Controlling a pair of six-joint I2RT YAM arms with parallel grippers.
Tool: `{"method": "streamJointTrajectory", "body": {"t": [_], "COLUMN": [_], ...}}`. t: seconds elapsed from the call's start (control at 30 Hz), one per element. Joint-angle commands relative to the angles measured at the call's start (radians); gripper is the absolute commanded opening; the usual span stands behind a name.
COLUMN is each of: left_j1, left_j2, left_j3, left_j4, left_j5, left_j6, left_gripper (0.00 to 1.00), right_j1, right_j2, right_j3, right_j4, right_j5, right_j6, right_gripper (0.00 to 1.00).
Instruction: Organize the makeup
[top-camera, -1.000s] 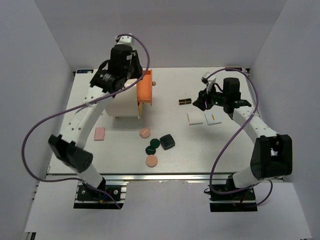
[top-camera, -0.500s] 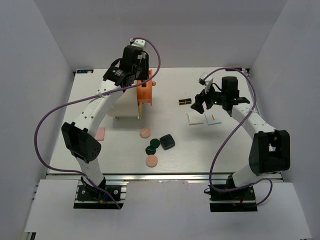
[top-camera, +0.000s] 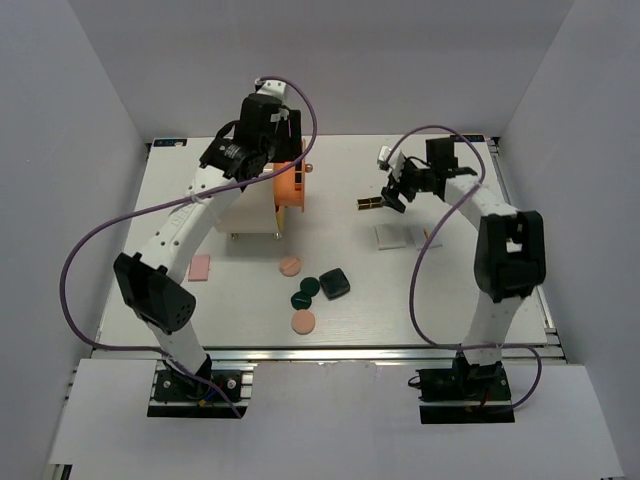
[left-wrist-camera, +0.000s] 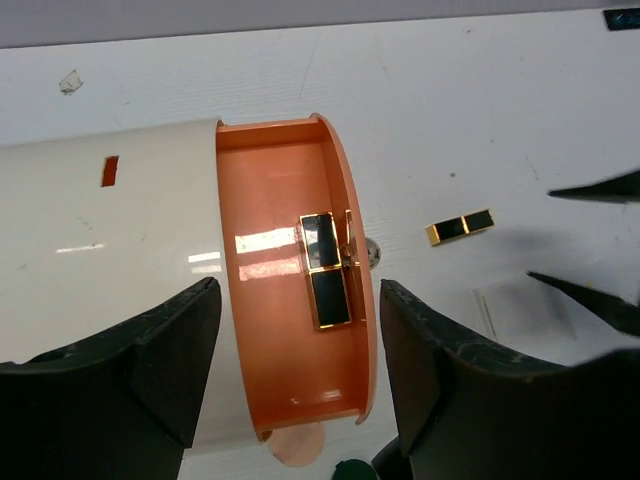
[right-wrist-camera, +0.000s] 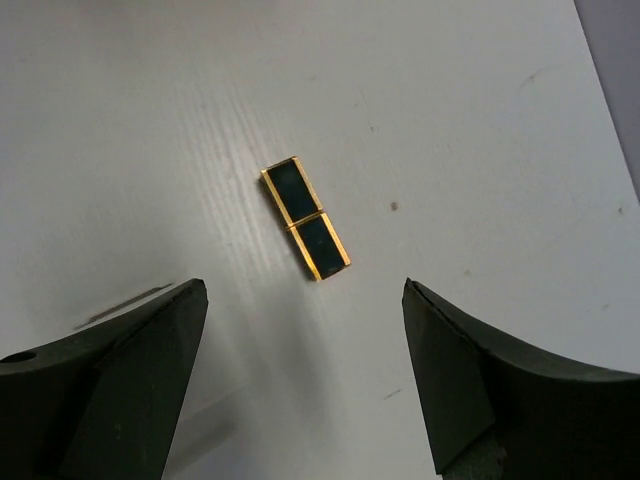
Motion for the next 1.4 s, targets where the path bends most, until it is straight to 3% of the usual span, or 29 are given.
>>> {"method": "streamJointTrajectory", "body": {"t": [0.0,0.13,0.27,0.33,0.5,0.67,0.83,1.1,1.2,1.37], "left_j1": [-0.005,-0.003,-0.003,-0.002,-0.003,-0.003,-0.003,-0.003,-0.003,-0.003], "left_j2": [-0.18,-0.361,-0.544,-0.642,-0.829,-0.969,-0.989,-0.997,-0.992,-0.991], "left_j3": [-0.05,-0.247,-0.498,-0.572,-0.793,-0.903,-0.93,-0.982,-1.002,-1.093], "left_j4": [0.043,0.106,0.139,0.139,0.133,0.104,0.069,0.101,0.121,0.191], "left_j5": [0.014,0.066,0.069,0.054,-0.011,-0.067,-0.078,-0.046,-0.034,0.026], "left_j6": [-0.054,-0.117,-0.215,-0.253,-0.388,-0.463,-0.496,-0.52,-0.525,-0.549], "left_gripper": [0.75,0.84,0.87,0.87,0.95,0.98,0.98,0.98,0.98,0.98], "right_j1": [-0.002,0.005,0.009,0.02,0.049,0.069,0.074,0.074,0.074,0.086], "right_j2": [0.144,0.258,0.379,0.445,0.511,0.587,0.656,0.656,0.627,0.518], "right_j3": [0.214,0.354,0.538,0.621,0.649,0.75,0.828,0.759,0.696,0.597], "right_j4": [-0.169,-0.238,-0.479,-0.549,-0.531,-0.536,-0.593,-0.754,-0.755,-0.693], "right_j5": [-0.01,-0.03,-0.12,-0.103,-0.048,-0.017,-0.007,0.038,0.048,0.027], "right_j6": [-0.15,-0.215,-0.46,-0.498,-0.54,-0.522,-0.526,-0.611,-0.597,-0.493], "right_gripper": [0.83,0.84,0.85,0.85,0.87,0.88,0.85,0.61,0.42,0.23]}}
